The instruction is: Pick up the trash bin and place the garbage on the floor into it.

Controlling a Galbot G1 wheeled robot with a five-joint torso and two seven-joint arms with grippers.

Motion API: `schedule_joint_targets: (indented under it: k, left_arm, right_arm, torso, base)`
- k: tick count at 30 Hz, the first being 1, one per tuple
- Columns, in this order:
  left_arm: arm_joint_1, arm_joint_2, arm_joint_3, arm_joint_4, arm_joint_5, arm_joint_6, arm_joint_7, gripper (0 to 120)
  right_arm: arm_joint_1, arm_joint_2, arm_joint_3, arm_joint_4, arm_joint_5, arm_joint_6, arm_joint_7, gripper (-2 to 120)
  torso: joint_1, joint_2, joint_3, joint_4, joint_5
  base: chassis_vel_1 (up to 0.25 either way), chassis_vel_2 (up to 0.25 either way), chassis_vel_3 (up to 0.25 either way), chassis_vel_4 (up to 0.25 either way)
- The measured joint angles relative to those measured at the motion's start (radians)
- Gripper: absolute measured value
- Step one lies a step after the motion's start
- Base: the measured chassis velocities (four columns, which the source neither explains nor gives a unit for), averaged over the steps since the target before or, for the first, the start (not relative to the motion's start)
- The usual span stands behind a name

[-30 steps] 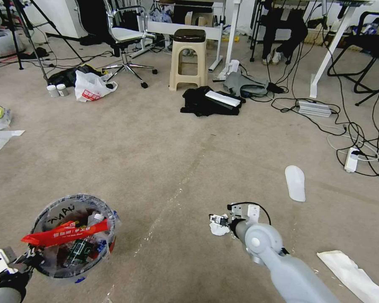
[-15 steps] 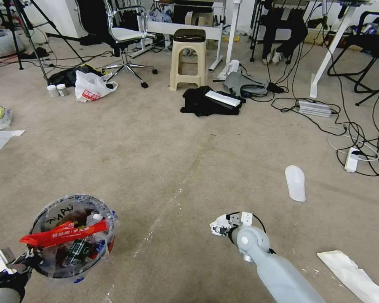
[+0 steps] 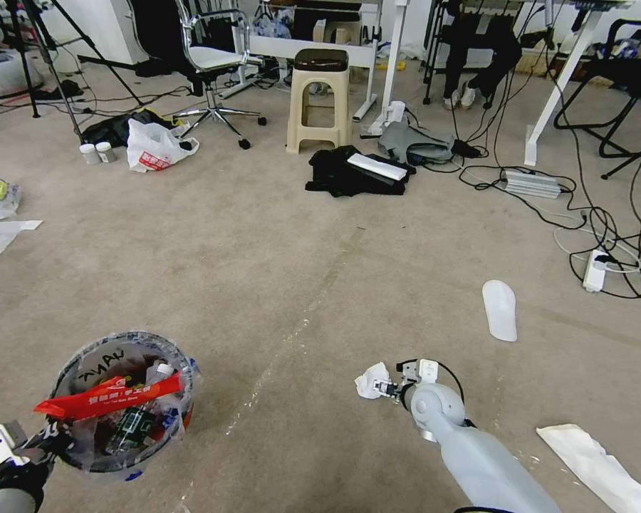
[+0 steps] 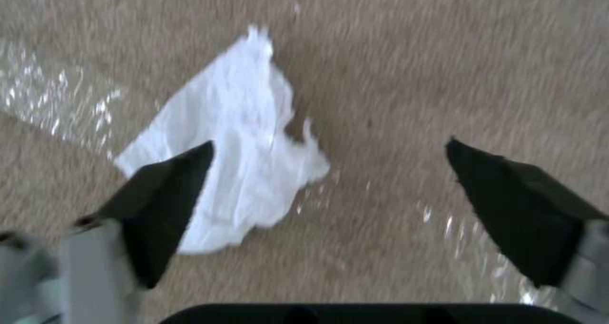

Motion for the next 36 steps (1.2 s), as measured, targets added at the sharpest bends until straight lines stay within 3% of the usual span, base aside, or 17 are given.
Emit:
schedule_joint_targets:
  k: [2, 4, 13, 28, 36]
  left_arm:
    - [-0.001, 0.000, 0.001, 0.002, 0.000, -0.001, 0.001, 0]
    - [-0.001, -0.001, 0.002, 0.004, 0.000, -0.002, 0.002, 0]
    - [-0.001, 0.001, -0.001, 0.007, -0.003, -0.002, 0.005, 0]
    - [-0.020, 0.004, 0.006, 0.027, -0.001, -0.003, 0.004, 0]
    - [-0.019, 0.006, 0.002, 0.034, -0.001, -0.003, 0.004, 0]
  right_arm:
    - [0.000, -0.001, -0.005, -0.005, -0.021, 0.024, -0.018, 86]
    - [0.000, -0.003, -0.011, -0.011, -0.060, 0.056, -0.054, 93]
    - [0.014, 0.028, -0.044, -0.042, -0.094, 0.115, -0.100, 95]
    - [0.006, 0.046, -0.032, -0.059, -0.069, 0.085, -0.048, 98]
    - [0.032, 0.060, -0.047, -0.102, -0.077, 0.093, -0.059, 93]
  torso:
    - [0.000, 0.000, 0.000, 0.0001, 0.0001]
    - [0.000, 0.000, 0.000, 0.0003, -0.0001]
    - [0.000, 0.000, 0.000, 0.0004, 0.0001]
    - [0.000, 0.000, 0.000, 0.0002, 0.0000]
    - [0.000, 0.000, 0.000, 0.0003, 0.0000]
  base:
    - [0.000, 0.000, 0.000, 0.000]
    - [0.000, 0.000, 0.000, 0.000]
    - [0.000, 0.000, 0.000, 0.000]
    - [0.000, 0.000, 0.000, 0.000]
    - [0.000, 0.000, 0.000, 0.000]
